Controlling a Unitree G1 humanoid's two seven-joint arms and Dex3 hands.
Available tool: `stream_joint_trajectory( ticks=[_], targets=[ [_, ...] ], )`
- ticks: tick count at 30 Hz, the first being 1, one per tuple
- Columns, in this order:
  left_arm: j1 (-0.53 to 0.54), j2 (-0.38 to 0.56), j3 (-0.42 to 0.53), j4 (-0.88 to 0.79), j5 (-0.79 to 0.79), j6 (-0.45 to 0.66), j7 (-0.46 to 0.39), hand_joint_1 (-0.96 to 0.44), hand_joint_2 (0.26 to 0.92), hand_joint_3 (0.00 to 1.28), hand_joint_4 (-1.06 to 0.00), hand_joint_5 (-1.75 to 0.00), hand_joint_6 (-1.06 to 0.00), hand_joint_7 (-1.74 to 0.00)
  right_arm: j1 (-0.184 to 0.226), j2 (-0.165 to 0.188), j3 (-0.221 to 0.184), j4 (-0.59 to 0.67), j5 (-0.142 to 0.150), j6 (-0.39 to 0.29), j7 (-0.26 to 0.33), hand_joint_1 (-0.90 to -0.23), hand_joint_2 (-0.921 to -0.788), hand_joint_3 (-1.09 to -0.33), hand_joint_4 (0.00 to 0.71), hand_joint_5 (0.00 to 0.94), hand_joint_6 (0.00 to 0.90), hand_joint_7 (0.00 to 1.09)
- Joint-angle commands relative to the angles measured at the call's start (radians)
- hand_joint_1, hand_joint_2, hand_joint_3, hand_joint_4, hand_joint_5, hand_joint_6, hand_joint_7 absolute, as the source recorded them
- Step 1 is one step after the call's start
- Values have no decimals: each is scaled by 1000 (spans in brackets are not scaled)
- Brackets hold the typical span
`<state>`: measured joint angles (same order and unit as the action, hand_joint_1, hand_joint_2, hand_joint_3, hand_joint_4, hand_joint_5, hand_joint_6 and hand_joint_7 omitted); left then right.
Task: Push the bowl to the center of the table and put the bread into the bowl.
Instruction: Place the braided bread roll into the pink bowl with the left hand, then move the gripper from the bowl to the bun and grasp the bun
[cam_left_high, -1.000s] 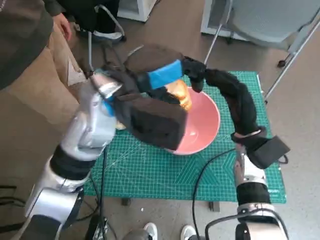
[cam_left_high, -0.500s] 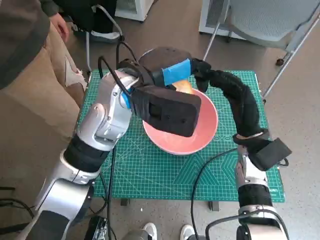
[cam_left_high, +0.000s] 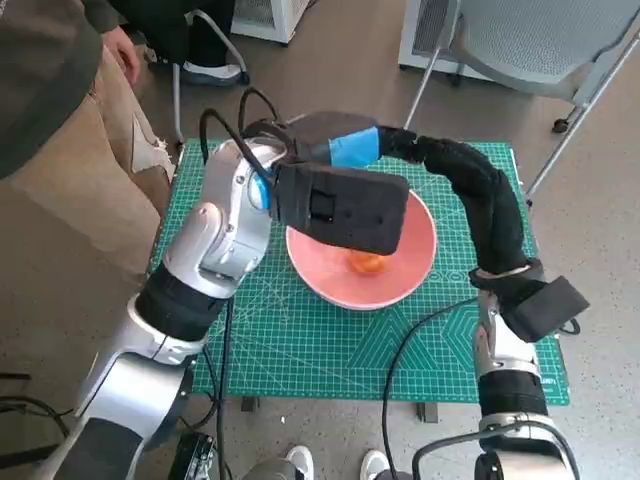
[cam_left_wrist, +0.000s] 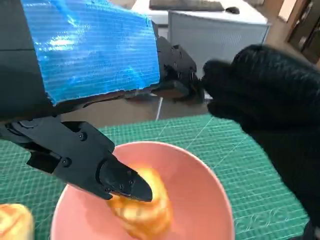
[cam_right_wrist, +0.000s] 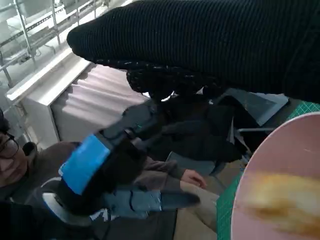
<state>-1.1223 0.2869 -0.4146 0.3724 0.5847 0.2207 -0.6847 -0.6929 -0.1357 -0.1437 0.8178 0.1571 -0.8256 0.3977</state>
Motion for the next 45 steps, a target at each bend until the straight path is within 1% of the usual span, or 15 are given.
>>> stream_joint_trajectory(
  ticks=[1, 6, 12, 17, 21, 24, 28, 32, 34, 37, 41, 45],
  targets=[
    [-21, 39, 2, -8, -1, -20, -12, -420, 759, 5, -1, -1, -167, -1, 13, 0, 0, 25, -2, 4, -7, -719, -921, -825, 143, 1, -1, 420],
    [-7, 63, 9, -11, -8, -34, -18, -419, 756, 3, 1, 1, -160, 0, 9, -3, -3, 28, -1, 0, -10, -709, -921, -827, 143, 1, -1, 420],
    [26, 96, 38, -49, -27, -10, -31, -418, 755, 2, 1, 1, -156, 0, 6, -11, -10, 15, 4, 5, -14, -703, -921, -831, 142, 0, -1, 419],
    [107, 163, 100, -167, -57, 10, -41, -417, 743, 0, 1, 1, -152, 0, 7, -10, -16, -1, 11, 8, -20, -704, -921, -835, 142, 0, -1, 417],
    [197, 225, 154, -282, -46, 36, -16, -448, 718, 1, 1, 1, -152, 0, 10, -2, -17, -14, 19, 9, -20, -715, -921, -835, 142, 0, -1, 416],
    [276, 274, 198, -378, -17, 53, 19, -428, 700, 1, 1, 1, -158, -3, 10, 6, -18, -12, 23, 7, -19, -719, -921, -835, 142, 0, -1, 416],
    [360, 325, 243, -454, 4, 46, 65, -401, 690, 0, 1, 1, -168, -7, 9, 11, -19, -9, 29, 9, -17, -720, -921, -835, 142, 0, -1, 416],
    [433, 362, 285, -489, 3, 15, 112, -296, 681, 1, 1, 1, -178, -9, 7, 11, -16, -7, 33, 10, -11, -718, -921, -835, 142, 0, -1, 415],
    [467, 377, 301, -503, -3, -5, 130, -205, 674, 1, -5, -2, -187, -12, 5, 11, -14, -5, 37, 10, -4, -716, -921, -835, 142, 0, -1, 415],
    [511, 396, 317, -526, -7, -32, 148, -120, 668, 0, -20, -7, -197, -14, -1, 10, -13, 5, 45, 9, 9, -713, -921, -835, 142, 0, -1, 415],
    [550, 416, 324, -546, 1, -53, 159, -62, 664, 0, -42, -13, -209, -15, -11, 8, -11, 22, 51, 8, 27, -705, -921, -836, 142, 0, -1, 415],
    [572, 424, 321, -563, 8, -50, 156, -19, 662, 1, -62, -13, -220, -14, -23, 6, -12, 42, 52, 5, 42, -698, -921, -837, 142, 0, -1, 415]
  ],
)
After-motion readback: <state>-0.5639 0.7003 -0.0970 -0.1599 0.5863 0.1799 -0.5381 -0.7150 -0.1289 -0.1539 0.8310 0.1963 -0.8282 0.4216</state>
